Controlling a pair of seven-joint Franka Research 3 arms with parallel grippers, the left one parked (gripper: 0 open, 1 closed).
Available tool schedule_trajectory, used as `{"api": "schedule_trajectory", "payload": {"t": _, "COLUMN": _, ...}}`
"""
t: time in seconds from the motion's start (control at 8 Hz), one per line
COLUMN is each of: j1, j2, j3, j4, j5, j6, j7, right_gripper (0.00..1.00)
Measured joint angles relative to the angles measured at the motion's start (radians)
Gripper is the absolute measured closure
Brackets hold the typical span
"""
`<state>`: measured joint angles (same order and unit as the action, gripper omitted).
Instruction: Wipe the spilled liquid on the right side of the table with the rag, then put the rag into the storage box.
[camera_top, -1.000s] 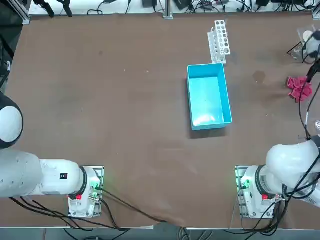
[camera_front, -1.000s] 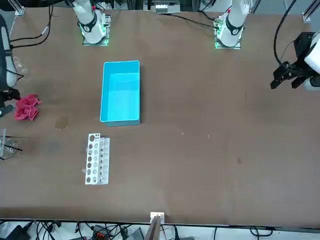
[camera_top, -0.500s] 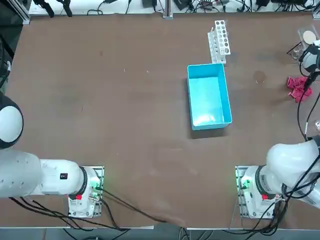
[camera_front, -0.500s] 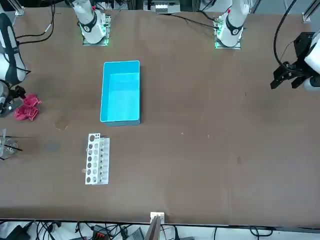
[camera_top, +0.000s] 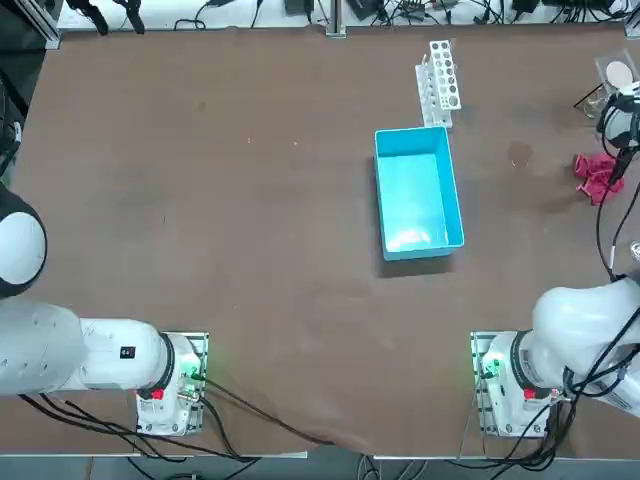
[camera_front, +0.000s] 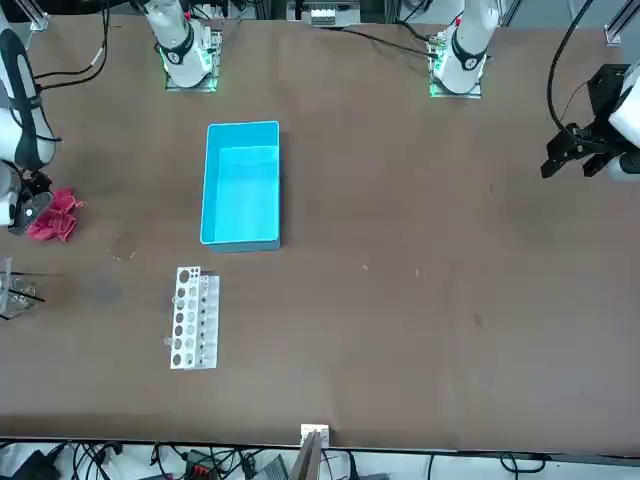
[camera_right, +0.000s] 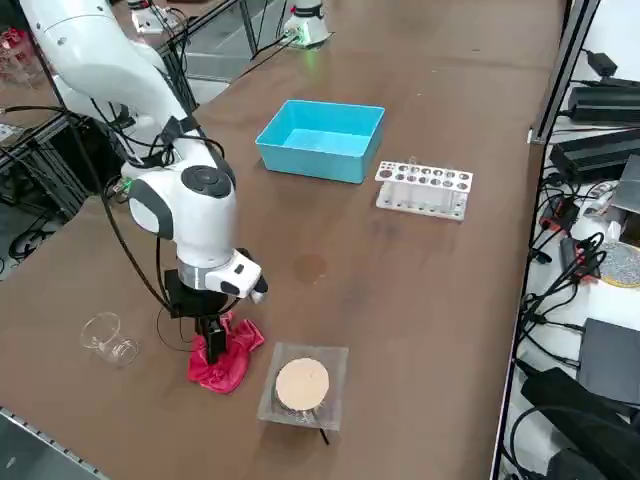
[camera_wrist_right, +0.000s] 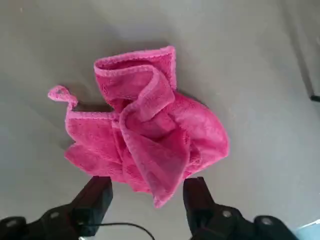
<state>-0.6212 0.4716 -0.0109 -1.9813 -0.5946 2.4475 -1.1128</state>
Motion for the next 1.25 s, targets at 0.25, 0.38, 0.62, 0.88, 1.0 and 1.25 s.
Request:
{"api": "schedule_trajectory", "payload": {"t": 0.25, "j1": -0.015, "j2": 0.003, "j3": 0.0, "j4": 0.0, "j5": -0.002, "j6": 0.014, "j7": -0.027, "right_gripper": 0.25}}
{"api": "schedule_trajectory", "payload": {"t": 0.38, "j1": -0.018, "j2": 0.011, "j3": 0.0, "j4": -0.001, "j5": -0.002, "j6": 0.03, "j7": -0.028, "right_gripper": 0.36}}
{"api": "schedule_trajectory", "payload": {"t": 0.62, "j1": -0.026, "j2": 0.033, "j3": 0.0, "j4": -0.002, "j5": -0.003, "j6": 0.061, "j7": -0.029, "right_gripper": 0.41}}
{"api": "schedule_trajectory", "payload": {"t": 0.88, "j1": -0.029, "j2": 0.034, "j3": 0.0, "j4": -0.001, "j5": -0.003, "j6": 0.069, "j7": -0.029, "right_gripper": 0.59}}
{"api": "schedule_trajectory", "payload": {"t": 1.0, "j1": -0.029, "j2": 0.033, "j3": 0.001, "j4": 0.0, "j5": -0.003, "j6": 0.07, "j7": -0.028, "right_gripper": 0.8}}
{"api": "schedule_trajectory", "payload": {"t": 1.25, "j1": -0.03, "j2": 0.03, "j3": 0.002, "j4": 0.002, "j5": -0.003, "j6": 0.073, "j7": -0.028, "right_gripper": 0.98}}
